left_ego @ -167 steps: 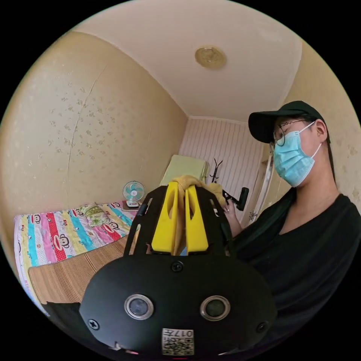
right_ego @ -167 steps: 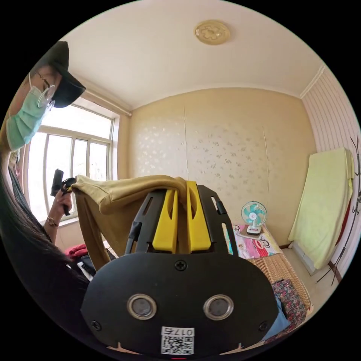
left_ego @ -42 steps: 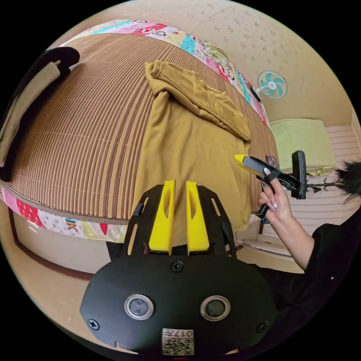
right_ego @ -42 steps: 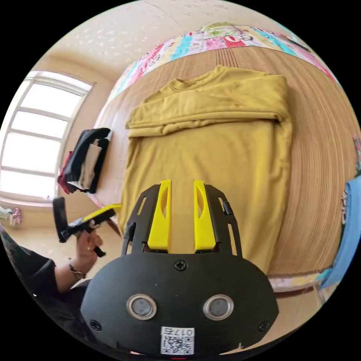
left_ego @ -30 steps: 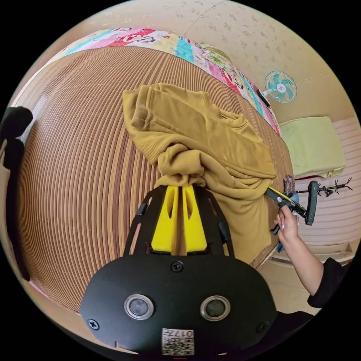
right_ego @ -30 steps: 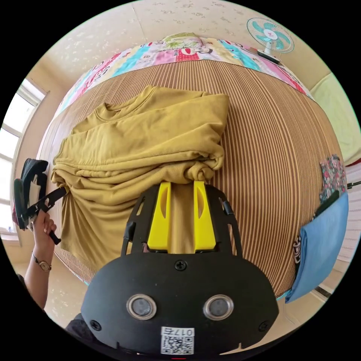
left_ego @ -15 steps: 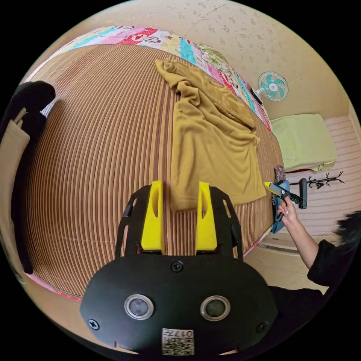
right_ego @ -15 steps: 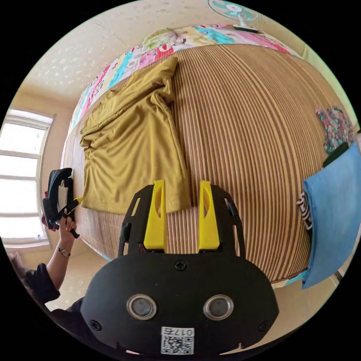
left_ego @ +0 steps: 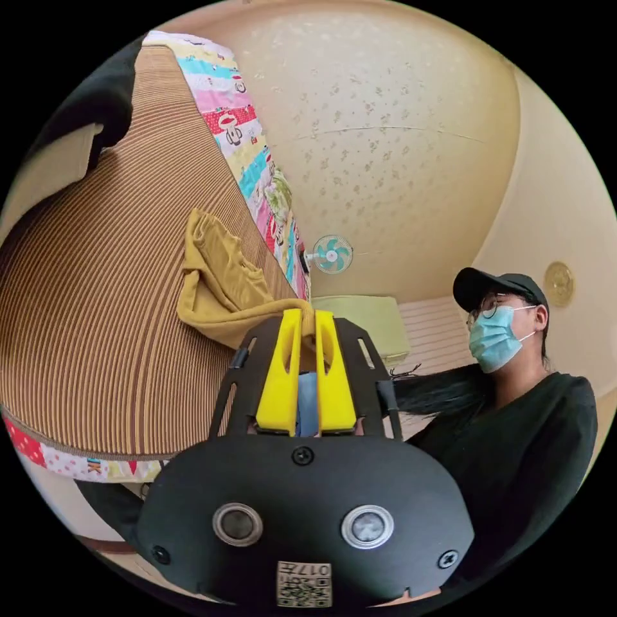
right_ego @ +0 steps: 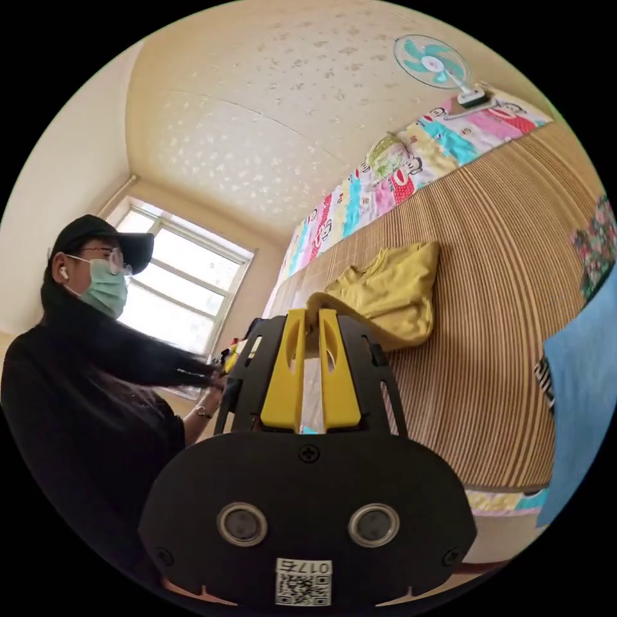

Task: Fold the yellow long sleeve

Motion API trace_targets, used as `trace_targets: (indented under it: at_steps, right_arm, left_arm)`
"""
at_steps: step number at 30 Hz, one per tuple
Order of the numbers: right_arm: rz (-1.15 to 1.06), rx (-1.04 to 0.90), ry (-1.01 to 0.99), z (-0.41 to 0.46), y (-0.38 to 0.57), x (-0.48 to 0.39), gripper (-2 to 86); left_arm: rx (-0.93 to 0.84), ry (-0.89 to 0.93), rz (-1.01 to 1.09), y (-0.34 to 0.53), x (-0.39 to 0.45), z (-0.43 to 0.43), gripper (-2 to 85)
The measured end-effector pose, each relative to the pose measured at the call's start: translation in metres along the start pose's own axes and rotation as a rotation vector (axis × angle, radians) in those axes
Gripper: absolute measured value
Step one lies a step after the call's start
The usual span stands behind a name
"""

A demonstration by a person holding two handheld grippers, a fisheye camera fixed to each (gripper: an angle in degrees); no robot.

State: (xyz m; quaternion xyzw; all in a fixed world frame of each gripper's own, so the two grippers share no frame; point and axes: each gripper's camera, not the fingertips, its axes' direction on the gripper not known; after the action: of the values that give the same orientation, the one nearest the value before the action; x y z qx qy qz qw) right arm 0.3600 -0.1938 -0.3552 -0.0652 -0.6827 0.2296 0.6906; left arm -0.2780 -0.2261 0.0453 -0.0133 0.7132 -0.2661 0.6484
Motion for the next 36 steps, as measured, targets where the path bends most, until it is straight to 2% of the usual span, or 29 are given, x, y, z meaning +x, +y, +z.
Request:
trace_targets:
  at_steps: [2, 4, 7, 9, 11, 14, 16, 18, 21, 24, 26, 28, 32, 36]
  right_arm:
    - [-0.043, 0.066, 0.202, 0.033, -0.058, 0.011, 2.2]
    - [-0.005, 0.184, 0.267, 0.052, -0.094, 0.031, 2.1]
    - [0.117, 0.167, 0.414, 0.097, -0.137, 0.063, 2.4]
    - [0.083, 0.069, 0.473, 0.125, -0.139, 0.061, 3.5]
    - [0.009, -0.089, 0.448, 0.161, -0.116, 0.057, 7.1]
    - [-0.027, -0.216, 0.524, 0.196, -0.080, 0.070, 9.3]
    - [-0.011, -0.247, 0.573, 0.209, -0.075, 0.083, 9.7]
    - [-0.001, -0.219, 0.561, 0.213, -0.082, 0.090, 10.0]
    - [-0.012, -0.113, 0.567, 0.204, -0.109, 0.085, 10.1]
    - [-0.021, -0.157, 0.549, 0.213, -0.144, 0.095, 10.0]
    - [-0.009, -0.397, 0.588, 0.248, -0.160, 0.119, 8.7]
    - [-0.037, -0.481, 0.619, 0.256, -0.164, 0.119, 5.5]
    - [-0.113, -0.213, 0.620, 0.196, -0.190, 0.055, 4.1]
    - [-0.161, -0.170, 0.713, 0.202, -0.218, 0.057, 4.5]
  left_arm:
    - [0.017, -0.052, -0.009, -0.050, -0.009, 0.037, 4.8]
    - [0.042, -0.137, 0.121, -0.115, -0.027, 0.091, 5.9]
    - [-0.032, -0.304, 0.095, -0.167, -0.073, 0.141, 10.1]
    - [-0.030, -0.293, 0.033, -0.164, -0.093, 0.145, 12.3]
    - [-0.022, -0.286, 0.004, -0.143, -0.103, 0.137, 13.0]
    - [-0.050, -0.440, -0.004, -0.101, -0.112, 0.126, 12.7]
    - [-0.167, -0.542, -0.035, -0.080, -0.134, 0.135, 12.6]
    - [-0.218, -0.548, -0.051, -0.071, -0.148, 0.141, 12.5]
    - [-0.135, -0.535, -0.019, -0.072, -0.141, 0.133, 11.1]
    - [-0.111, -0.539, 0.042, -0.091, -0.125, 0.139, 10.1]
    - [-0.138, -0.561, 0.074, -0.102, -0.121, 0.151, 10.1]
    - [-0.157, -0.628, 0.065, -0.107, -0.127, 0.161, 9.8]
    - [-0.101, -0.628, 0.080, -0.100, -0.128, 0.148, 9.4]
    - [-0.065, -0.599, -0.072, -0.078, -0.147, 0.131, 12.7]
